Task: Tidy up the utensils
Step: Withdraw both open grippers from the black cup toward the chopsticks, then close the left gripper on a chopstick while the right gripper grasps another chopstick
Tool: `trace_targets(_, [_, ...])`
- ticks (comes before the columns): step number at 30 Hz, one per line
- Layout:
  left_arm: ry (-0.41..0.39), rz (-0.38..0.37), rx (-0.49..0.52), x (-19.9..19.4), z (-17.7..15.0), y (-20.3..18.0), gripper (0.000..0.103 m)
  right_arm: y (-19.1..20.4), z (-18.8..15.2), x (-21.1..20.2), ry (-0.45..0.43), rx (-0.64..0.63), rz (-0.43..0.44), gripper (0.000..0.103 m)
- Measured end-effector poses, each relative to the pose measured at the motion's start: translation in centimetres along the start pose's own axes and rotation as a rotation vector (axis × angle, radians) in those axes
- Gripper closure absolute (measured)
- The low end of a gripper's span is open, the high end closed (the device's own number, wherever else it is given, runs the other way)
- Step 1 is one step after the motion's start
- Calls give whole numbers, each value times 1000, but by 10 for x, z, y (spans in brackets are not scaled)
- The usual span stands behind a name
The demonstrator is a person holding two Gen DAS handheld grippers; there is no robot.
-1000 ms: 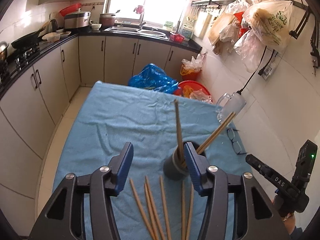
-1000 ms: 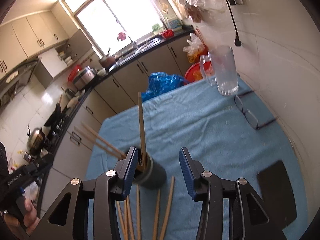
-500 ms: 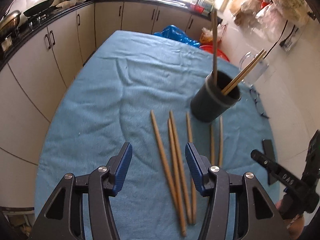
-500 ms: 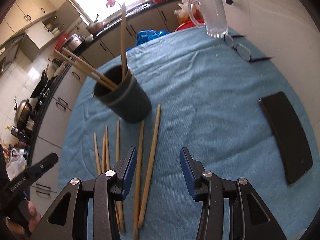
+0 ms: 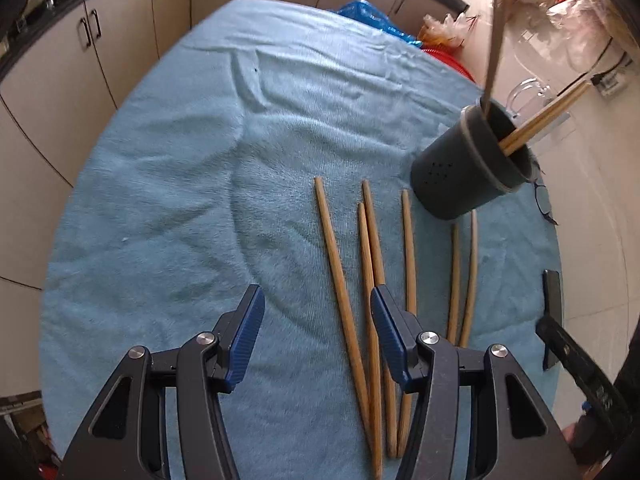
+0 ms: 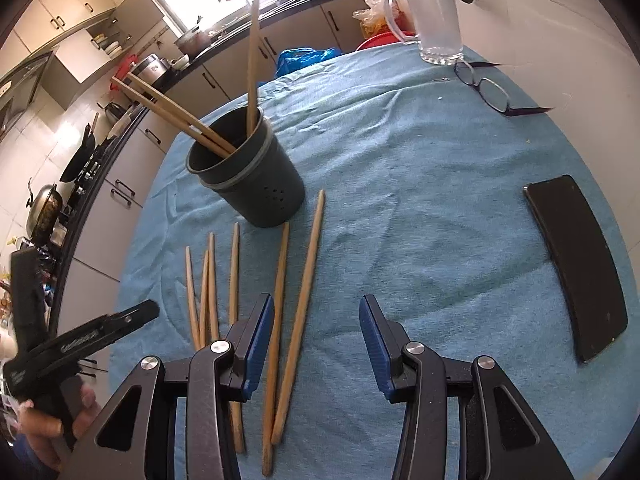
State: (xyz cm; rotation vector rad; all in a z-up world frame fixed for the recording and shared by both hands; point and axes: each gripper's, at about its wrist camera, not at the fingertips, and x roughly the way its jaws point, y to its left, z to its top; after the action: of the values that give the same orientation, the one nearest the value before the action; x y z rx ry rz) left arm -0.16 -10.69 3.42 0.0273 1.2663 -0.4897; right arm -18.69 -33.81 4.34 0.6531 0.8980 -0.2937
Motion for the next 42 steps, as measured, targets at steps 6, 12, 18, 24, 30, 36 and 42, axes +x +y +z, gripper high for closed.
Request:
trace_targets(6, [64,1,-31,29,17,-3,61,-11,-1,-8,-14,23,-22,55])
trace_targets(12, [59,85,47,42,23,-17,76,-21,-1,-11,-11,46,-35,55])
trace_targets(18, [63,108,88,34,12,-7,87,-23,11,3,27,79,-18,55])
trace_targets(24, [71,96,81,24,-4,8,89,-11,32,42,114,79,1,55])
trace_targets(30, [77,88,71,18,-12,17,89,16,38,77,185,7,-26,55])
trace_targets(36, [76,89,76,22,-10,16,89,30,25,89,222,-69,-69,68])
trace_targets(42, [98,122,165,29,-1,7,89,19,20,83,264,-124,-83,93])
